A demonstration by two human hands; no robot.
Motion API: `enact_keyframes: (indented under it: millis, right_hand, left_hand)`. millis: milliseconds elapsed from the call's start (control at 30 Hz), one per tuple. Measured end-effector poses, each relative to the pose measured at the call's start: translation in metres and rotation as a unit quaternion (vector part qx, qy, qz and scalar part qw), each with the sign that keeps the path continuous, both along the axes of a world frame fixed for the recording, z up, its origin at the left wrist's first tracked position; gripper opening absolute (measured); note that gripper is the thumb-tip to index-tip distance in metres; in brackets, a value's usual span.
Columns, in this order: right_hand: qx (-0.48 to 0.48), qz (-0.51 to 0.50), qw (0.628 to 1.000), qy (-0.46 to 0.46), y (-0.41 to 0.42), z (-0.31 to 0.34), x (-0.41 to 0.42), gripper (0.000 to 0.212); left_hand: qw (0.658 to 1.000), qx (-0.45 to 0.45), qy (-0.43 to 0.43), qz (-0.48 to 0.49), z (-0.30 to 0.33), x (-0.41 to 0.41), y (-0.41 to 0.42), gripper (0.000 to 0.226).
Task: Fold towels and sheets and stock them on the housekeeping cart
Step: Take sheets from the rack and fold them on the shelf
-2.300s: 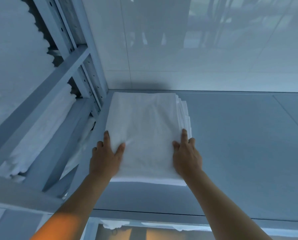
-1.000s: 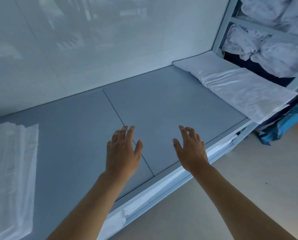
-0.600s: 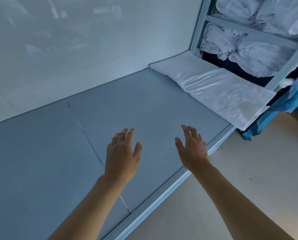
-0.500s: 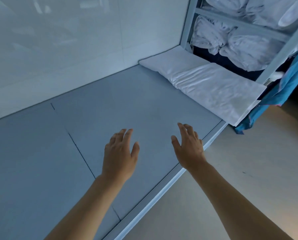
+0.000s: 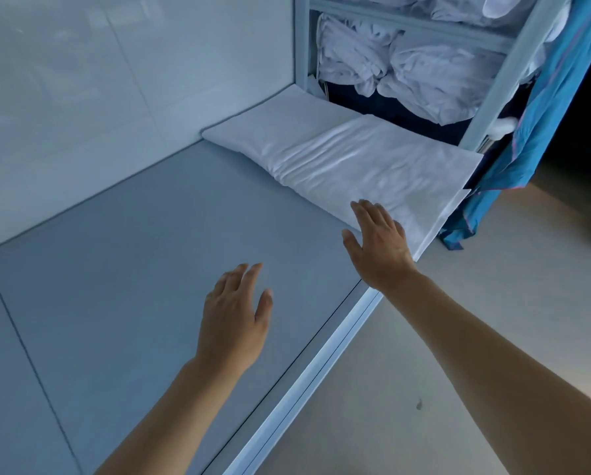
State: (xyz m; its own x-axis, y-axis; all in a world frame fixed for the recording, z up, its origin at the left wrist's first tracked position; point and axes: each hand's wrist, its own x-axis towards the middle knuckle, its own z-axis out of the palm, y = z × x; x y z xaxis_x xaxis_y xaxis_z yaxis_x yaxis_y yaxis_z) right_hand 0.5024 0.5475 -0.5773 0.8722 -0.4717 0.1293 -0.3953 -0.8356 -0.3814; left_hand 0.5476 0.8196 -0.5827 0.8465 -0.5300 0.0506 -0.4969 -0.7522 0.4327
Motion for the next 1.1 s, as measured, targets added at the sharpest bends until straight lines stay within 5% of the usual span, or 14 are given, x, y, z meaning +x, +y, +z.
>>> enact_keyframes:
  millis: [600,800,1100]
  right_hand:
    - [-0.066,0.177,0.973,0.132,-0.198,-0.018,0.097,0.068]
    - [-0.076,0.18,0.972,0.128,-0.197,-0.04,0.097,0.076]
    - [-0.059,0.18,0.973,0.132,-0.148,-0.039,0.071,0.085]
  left_hand:
    - [0.998,0.021,-0.059,-0.012,-0.001,0.047,-0.221,0.055]
    - [0.993,0.107,-0.058,0.005,-0.024,0.09,-0.268,0.064]
    - [0.997,0.067,-0.029,0.036,-0.043,0.058,-0.218,0.063]
